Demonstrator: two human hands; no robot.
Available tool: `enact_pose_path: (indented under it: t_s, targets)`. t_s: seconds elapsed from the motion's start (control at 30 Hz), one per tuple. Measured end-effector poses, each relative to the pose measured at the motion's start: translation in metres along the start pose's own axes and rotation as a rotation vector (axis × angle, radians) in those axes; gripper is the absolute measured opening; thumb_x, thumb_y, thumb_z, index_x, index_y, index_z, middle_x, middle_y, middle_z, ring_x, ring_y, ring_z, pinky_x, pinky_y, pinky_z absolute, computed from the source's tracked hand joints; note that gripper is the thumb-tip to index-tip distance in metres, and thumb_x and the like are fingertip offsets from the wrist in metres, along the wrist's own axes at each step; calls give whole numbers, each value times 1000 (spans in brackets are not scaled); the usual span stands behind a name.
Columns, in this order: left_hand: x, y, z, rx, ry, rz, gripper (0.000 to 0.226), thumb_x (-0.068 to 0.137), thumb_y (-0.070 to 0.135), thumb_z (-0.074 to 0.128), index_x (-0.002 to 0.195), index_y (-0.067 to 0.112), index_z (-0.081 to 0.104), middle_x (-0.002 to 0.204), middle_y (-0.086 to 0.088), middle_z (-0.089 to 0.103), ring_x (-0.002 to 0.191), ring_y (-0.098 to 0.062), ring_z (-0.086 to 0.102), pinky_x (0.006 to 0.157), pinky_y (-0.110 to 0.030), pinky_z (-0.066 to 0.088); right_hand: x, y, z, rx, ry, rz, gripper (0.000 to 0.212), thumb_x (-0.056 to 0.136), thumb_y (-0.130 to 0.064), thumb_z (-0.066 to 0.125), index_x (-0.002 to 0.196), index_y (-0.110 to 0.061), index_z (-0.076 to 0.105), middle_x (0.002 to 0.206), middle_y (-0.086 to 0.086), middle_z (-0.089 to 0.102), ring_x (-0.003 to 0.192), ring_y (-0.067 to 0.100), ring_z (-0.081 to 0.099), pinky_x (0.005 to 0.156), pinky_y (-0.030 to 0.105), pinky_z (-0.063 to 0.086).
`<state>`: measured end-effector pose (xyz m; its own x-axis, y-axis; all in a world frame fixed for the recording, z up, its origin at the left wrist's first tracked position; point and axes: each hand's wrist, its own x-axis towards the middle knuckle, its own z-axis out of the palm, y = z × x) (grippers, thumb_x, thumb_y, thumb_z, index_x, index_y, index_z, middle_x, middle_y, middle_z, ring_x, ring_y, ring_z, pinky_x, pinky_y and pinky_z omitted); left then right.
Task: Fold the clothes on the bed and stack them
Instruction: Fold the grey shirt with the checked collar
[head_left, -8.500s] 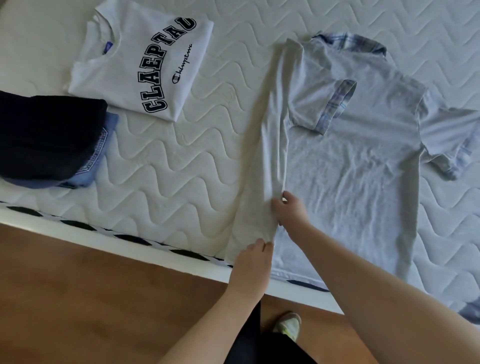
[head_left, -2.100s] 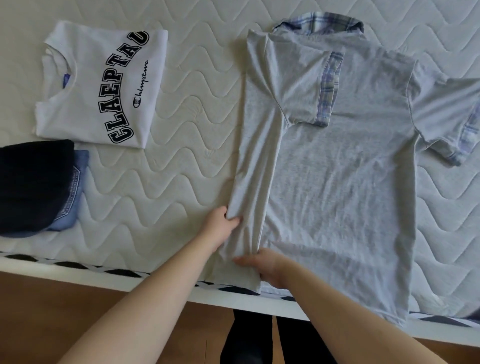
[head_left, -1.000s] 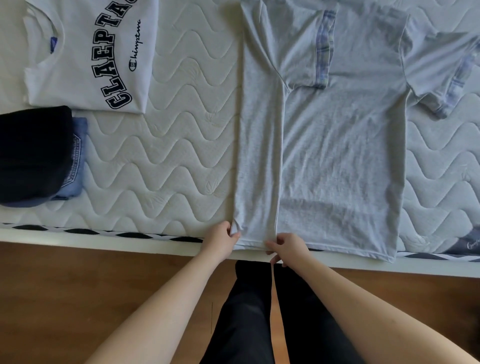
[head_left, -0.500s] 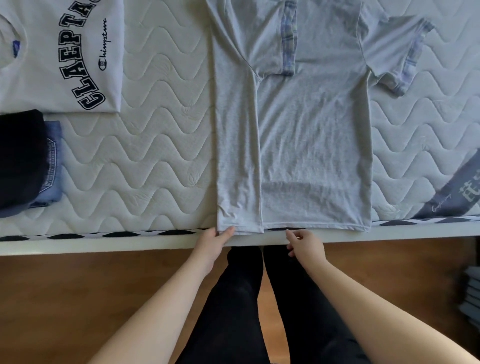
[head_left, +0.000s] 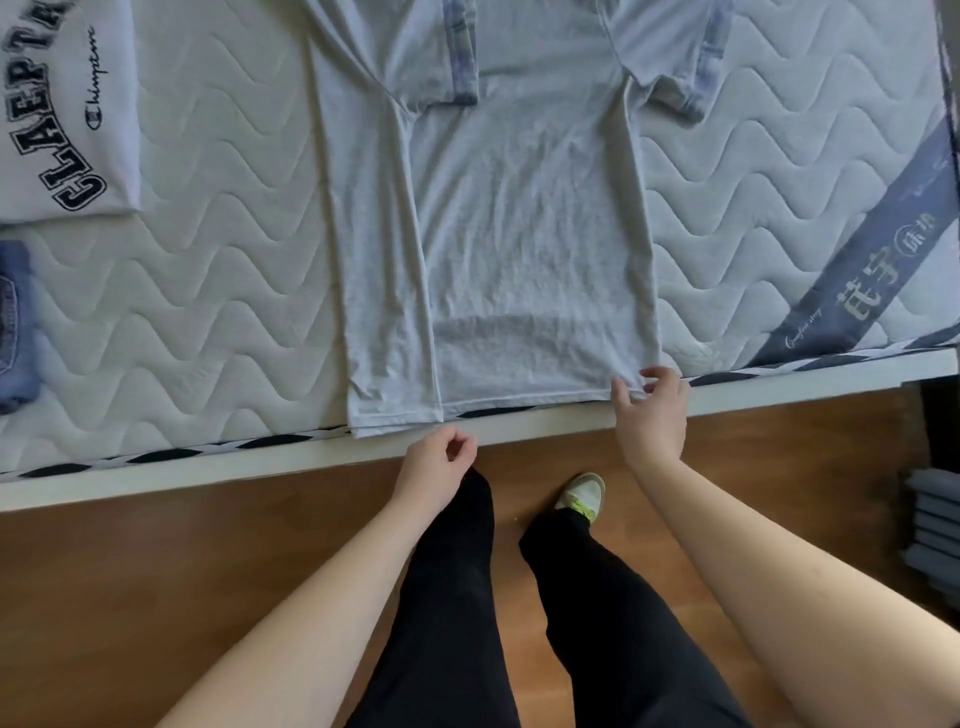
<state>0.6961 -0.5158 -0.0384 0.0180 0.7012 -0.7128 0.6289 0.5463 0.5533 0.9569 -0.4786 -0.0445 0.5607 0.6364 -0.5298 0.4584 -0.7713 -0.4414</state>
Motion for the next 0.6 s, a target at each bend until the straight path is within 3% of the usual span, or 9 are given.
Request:
enact_pose_path:
  t_s: [0.07, 0.13, 0.2, 0.27, 0.37, 0.47, 0.6]
  targets:
    - [13, 21, 21, 112, 2, 142, 9, 96, 31, 54, 89, 29, 59, 88, 15, 62, 81, 0, 58, 67, -17, 41, 13, 8, -10, 4, 9, 43, 55, 90, -42, 63, 135, -19, 41, 132, 2, 40, 89, 17, 50, 72, 32, 38]
    - [32, 40, 43, 283, 59, 325, 13, 96, 28, 54, 108, 24, 60, 106, 11, 57, 100, -8, 54, 82, -21, 41, 30, 14, -16, -5, -68, 95, 59, 89, -42, 65, 137, -16, 41, 135, 6, 39, 92, 21, 52, 74, 32, 37]
    - [52, 56, 62, 507, 140, 478, 29, 95, 29, 56, 122, 20, 55, 121, 3, 51, 114, -17, 47, 96, -30, 38, 48, 17, -21, 3, -142, 100, 50, 87, -41, 67, 125, -13, 50, 124, 7, 52, 88, 21, 53, 68, 30, 37]
    - [67, 70, 78, 721, 188, 517, 42, 93, 35, 58, 131, 21, 48, 131, -2, 45, 120, -23, 42, 99, -37, 34, 61, 17, -26, -62, -205, 61, 33, 87, -40, 64, 100, -11, 59, 100, 7, 63, 81, 23, 54, 60, 31, 35]
    - [78, 83, 92, 972, 197, 534, 53, 91, 42, 56, 136, 20, 40, 137, -6, 40, 124, -28, 39, 99, -39, 31, 68, 21, -33, -51, -284, -12, 30, 91, -36, 58, 76, -10, 55, 75, 6, 61, 74, 26, 60, 58, 31, 36]
    - [75, 90, 98, 1170, 188, 597, 56, 89, 41, 55, 137, 17, 41, 137, -8, 43, 124, -29, 43, 97, -41, 34, 61, 27, -44, 186, -340, 7, 21, 93, -29, 55, 79, -13, 57, 70, 2, 67, 53, 12, 67, 42, 20, 39]
    - [60, 99, 99, 1198, 214, 587, 36, 85, 25, 62, 119, 15, 55, 108, -5, 59, 93, -26, 59, 71, -37, 44, 53, 41, -57, 282, -336, 52, 20, 92, -32, 56, 85, -15, 63, 60, 0, 70, 44, 5, 59, 52, 28, 47]
